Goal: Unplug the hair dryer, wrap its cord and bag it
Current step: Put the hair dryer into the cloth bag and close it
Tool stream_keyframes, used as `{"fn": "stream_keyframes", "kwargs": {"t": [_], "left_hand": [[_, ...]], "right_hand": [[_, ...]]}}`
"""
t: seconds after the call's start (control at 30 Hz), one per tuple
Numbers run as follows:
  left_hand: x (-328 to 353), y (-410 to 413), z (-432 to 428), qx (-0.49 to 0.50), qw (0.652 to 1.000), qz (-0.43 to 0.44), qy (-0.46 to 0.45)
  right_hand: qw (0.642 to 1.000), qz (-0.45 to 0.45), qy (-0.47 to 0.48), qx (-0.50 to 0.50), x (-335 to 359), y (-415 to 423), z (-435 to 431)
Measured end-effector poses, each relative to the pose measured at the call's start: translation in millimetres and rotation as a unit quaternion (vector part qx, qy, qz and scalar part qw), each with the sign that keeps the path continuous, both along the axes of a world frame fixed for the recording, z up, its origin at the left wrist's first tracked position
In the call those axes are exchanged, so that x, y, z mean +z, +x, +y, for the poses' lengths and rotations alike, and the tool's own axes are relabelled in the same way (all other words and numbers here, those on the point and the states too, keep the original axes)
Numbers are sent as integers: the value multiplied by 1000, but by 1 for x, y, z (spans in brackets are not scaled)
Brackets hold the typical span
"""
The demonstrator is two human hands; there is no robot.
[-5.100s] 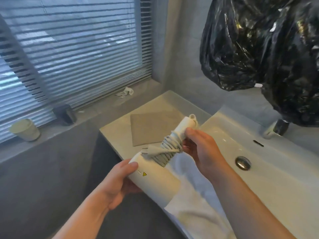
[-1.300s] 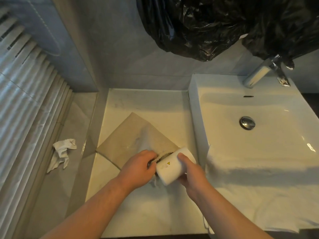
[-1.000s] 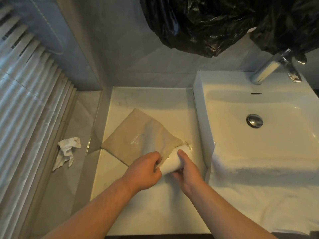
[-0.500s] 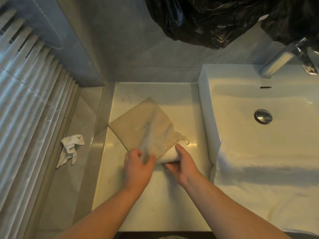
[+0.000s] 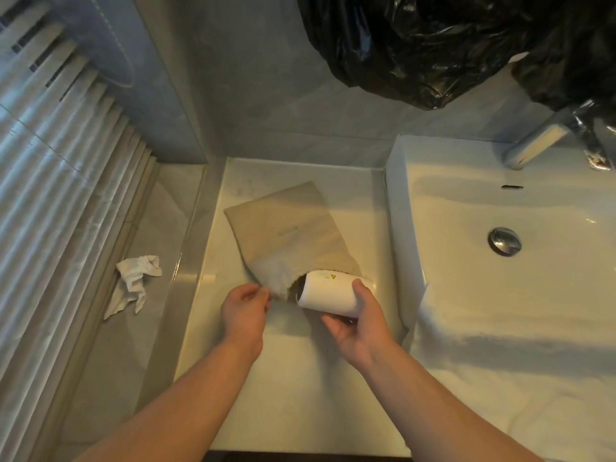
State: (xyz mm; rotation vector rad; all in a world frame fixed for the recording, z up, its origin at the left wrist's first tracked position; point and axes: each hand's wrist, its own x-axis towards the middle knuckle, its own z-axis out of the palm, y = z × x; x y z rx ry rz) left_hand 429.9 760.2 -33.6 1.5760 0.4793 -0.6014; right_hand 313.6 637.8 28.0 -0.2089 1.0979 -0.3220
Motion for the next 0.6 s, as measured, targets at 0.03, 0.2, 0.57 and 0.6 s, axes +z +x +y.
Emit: {"fn": "stream_keyframes", "kwargs": {"t": [0.03, 0.2, 0.57, 0.6], "left_hand": [[3, 1, 1, 0, 998, -33, 45], [22, -19, -2, -158, 963, -175, 132], [0, 2, -10, -281, 895, -266, 221], [1, 3, -9, -288, 892, -266, 225]], "right_hand": [[1000, 0, 0, -4, 2, 0, -1], [1000, 16, -14, -1, 4, 4, -5], [1000, 23, -19, 6, 4, 6, -14], [1000, 23, -19, 7, 4, 6, -15]]}}
